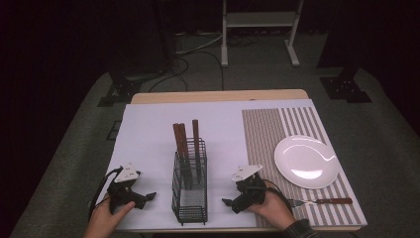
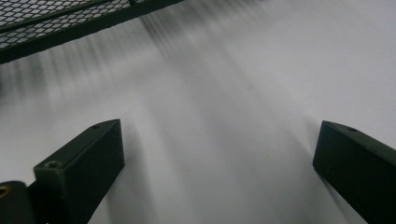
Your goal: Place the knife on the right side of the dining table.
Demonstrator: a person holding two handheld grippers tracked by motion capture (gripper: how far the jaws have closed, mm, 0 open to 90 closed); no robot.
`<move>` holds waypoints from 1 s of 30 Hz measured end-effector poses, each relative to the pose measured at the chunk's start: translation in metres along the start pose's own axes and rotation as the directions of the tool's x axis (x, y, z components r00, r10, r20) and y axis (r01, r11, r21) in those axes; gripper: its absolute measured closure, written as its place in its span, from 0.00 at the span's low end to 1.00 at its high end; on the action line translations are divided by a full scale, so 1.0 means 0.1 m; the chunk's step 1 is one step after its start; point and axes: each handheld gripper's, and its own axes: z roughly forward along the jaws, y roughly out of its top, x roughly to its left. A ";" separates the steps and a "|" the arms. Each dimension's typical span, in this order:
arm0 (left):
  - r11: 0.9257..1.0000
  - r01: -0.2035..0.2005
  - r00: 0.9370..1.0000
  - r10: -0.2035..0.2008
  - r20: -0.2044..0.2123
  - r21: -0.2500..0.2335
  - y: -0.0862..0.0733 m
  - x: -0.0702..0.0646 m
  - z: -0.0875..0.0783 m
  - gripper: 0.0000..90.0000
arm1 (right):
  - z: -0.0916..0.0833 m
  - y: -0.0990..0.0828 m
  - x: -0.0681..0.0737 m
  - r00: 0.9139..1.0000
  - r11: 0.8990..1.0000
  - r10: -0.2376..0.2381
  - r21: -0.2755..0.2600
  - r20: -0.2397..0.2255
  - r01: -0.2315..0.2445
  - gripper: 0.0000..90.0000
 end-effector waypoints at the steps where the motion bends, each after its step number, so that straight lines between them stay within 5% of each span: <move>1: 1.000 0.000 1.000 0.000 -0.001 0.000 0.00 0.00 0.00 0.00 | 0.00 0.00 0.00 1.000 1.000 0.000 -0.001 0.000 0.000 0.00; 30: 1.000 0.004 1.000 -0.004 -0.006 0.001 0.00 -0.01 0.00 0.00 | -0.06 0.08 -0.06 0.998 0.999 0.049 0.001 -0.024 -0.049 0.00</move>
